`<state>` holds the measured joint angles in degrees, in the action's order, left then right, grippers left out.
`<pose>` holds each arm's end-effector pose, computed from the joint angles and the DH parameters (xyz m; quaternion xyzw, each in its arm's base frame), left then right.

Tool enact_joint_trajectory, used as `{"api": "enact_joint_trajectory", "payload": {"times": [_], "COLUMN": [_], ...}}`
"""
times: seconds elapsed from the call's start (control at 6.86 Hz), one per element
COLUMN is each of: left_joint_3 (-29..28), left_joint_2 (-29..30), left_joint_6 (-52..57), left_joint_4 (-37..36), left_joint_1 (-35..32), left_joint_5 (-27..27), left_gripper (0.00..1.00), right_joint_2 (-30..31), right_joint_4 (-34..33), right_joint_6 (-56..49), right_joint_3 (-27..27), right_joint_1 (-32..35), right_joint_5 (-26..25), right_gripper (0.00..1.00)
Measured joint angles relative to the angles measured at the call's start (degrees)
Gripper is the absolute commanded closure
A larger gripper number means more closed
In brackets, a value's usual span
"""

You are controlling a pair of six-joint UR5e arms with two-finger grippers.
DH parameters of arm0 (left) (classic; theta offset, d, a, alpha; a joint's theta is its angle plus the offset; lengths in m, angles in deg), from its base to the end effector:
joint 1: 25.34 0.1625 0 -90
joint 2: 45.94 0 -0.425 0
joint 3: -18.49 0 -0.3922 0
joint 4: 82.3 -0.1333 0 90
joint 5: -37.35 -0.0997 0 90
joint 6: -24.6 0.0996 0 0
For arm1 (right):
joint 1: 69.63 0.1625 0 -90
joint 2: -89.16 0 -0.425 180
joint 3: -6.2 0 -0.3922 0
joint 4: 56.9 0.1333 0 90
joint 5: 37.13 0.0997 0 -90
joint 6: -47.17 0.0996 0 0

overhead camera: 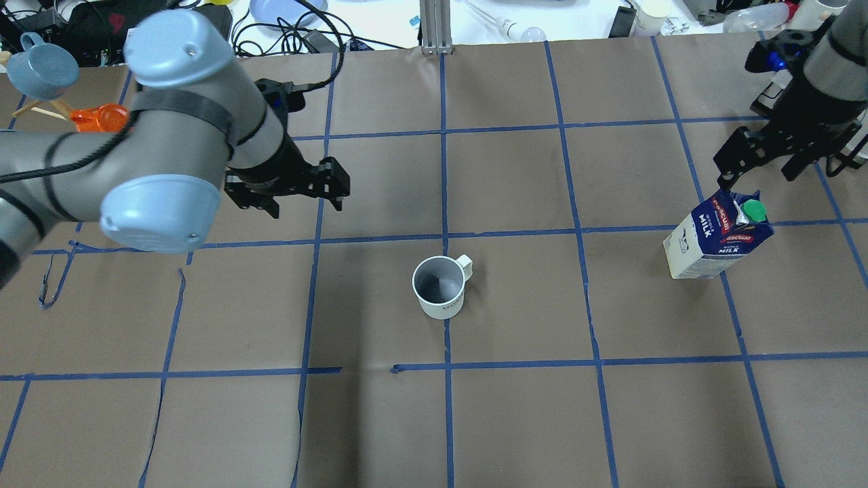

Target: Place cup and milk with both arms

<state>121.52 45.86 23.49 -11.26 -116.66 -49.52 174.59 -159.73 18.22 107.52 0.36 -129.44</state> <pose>-0.1502 -0.4958 0.3949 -0.0028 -0.9990 0.0354 0.0281 -0.0514 -0.5191 0.3741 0.0784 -0.9964 -0.0326 0.0073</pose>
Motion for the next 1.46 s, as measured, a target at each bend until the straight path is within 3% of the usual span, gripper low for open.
{"api": "enact_joint_trajectory", "payload": {"times": [0.15, 0.29, 0.44, 0.58, 0.73, 1.02, 1.46], "left_joint_3": [-4.1, -9.4, -13.8, -16.1, -16.8, -17.3, -17.6], "left_joint_2": [-2.0, -3.4, -3.7, -3.1, -2.1, -0.7, -0.4], "left_joint_6": [5.8, 7.9, 8.3, 7.2, 5.1, 3.2, 2.9], "left_joint_4": [5.6, 12.4, 16.7, 17.7, 16.4, 13.9, 14.6], "left_joint_1": [2.3, 3.3, 3.8, 4.0, 4.0, 4.3, 4.4], "left_joint_5": [-0.9, -1.4, -1.6, -1.7, -2.4, -6.3, -5.5], "left_gripper": [0.00, 0.00, 0.00, 0.00, 0.00, 0.00, 0.00], "right_joint_2": [-0.2, -0.3, -0.4, -0.5, -0.6, -0.6, -0.2], "right_joint_4": [-4.6, -6.6, -7.3, -7.6, -7.8, -7.9, -7.5], "right_joint_6": [-1.4, -2.1, -2.5, -2.8, -3.0, -2.9, -1.3], "right_joint_3": [3.1, 4.6, 5.4, 6.0, 6.5, 6.6, 5.4], "right_joint_1": [-0.1, -0.1, -0.1, -0.1, -0.2, -0.2, 0.0], "right_joint_5": [-0.1, -0.1, 0.0, 0.1, 0.1, 0.1, 0.4], "right_gripper": [0.01, 0.11, 0.29, 0.44, 0.53, 0.53, 0.53]}}
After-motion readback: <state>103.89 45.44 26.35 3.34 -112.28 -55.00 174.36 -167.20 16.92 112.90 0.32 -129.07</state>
